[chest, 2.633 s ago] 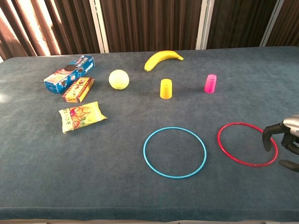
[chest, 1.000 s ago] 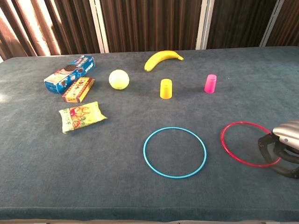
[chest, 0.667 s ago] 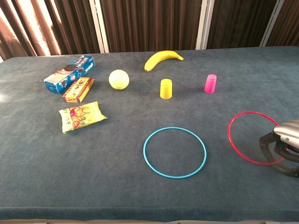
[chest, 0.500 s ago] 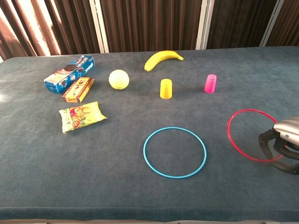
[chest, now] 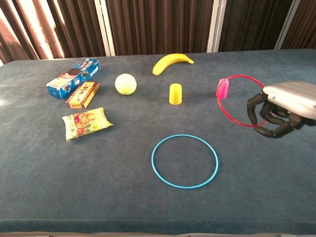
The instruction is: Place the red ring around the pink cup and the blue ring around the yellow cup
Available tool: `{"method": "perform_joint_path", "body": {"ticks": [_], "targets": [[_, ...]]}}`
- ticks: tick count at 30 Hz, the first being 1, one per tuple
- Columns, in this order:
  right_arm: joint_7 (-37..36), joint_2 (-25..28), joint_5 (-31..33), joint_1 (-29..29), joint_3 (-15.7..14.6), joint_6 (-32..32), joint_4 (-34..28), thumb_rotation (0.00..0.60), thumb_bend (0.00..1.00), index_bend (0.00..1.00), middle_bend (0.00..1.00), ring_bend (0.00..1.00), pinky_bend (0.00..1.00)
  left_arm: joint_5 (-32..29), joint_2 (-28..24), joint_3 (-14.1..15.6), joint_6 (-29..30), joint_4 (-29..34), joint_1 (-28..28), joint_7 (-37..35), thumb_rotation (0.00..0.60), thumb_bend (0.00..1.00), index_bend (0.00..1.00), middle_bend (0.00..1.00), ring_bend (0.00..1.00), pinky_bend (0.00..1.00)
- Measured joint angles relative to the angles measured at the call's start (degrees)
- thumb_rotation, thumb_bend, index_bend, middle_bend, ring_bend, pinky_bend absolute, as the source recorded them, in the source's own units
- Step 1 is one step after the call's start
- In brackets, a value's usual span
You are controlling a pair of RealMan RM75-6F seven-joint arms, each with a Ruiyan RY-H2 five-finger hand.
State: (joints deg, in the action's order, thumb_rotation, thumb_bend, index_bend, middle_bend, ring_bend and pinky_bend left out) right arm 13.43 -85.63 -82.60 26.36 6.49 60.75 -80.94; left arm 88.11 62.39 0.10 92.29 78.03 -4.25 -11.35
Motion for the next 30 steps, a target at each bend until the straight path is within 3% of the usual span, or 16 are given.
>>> {"method": "perform_joint_path", "body": {"ticks": [3, 12, 21, 30], "targets": [[0.11, -2.02, 2.28, 2.89, 2.73, -2.02, 2.83, 0.600, 0.55, 0.92, 1.00, 1.00, 1.00, -0.06, 0.01, 0.03, -0.13, 0.02, 0.00, 0.04, 0.600, 0.42, 0.02, 0.00, 0.00, 0.13], [0.16, -9.12, 7.68, 9.85, 7.11, -7.99, 14.80, 0.600, 0.55, 0.91, 1.00, 1.00, 1.00, -0.23, 0.16, 0.22, -0.84, -0.35, 0.12, -0.35, 0.600, 0.42, 0.02, 0.00, 0.00, 0.13], [-0.83, -14.48, 13.05, 14.49, 9.97, -11.77, 25.98, 0.600, 0.55, 0.90, 1.00, 1.00, 1.00, -0.80, 0.26, 0.13, -1.40, -1.00, 0.14, -1.39, 0.600, 0.42, 0.02, 0.00, 0.00, 0.13], [-2.36, -15.91, 15.56, 16.42, 10.51, -13.89, 29.72, 0.600, 0.55, 0.80, 1.00, 1.00, 1.00, -0.56, 0.22, 0.23, -1.49, -0.92, 0.24, -1.37, 0.600, 0.42, 0.02, 0.00, 0.00, 0.13]]}}
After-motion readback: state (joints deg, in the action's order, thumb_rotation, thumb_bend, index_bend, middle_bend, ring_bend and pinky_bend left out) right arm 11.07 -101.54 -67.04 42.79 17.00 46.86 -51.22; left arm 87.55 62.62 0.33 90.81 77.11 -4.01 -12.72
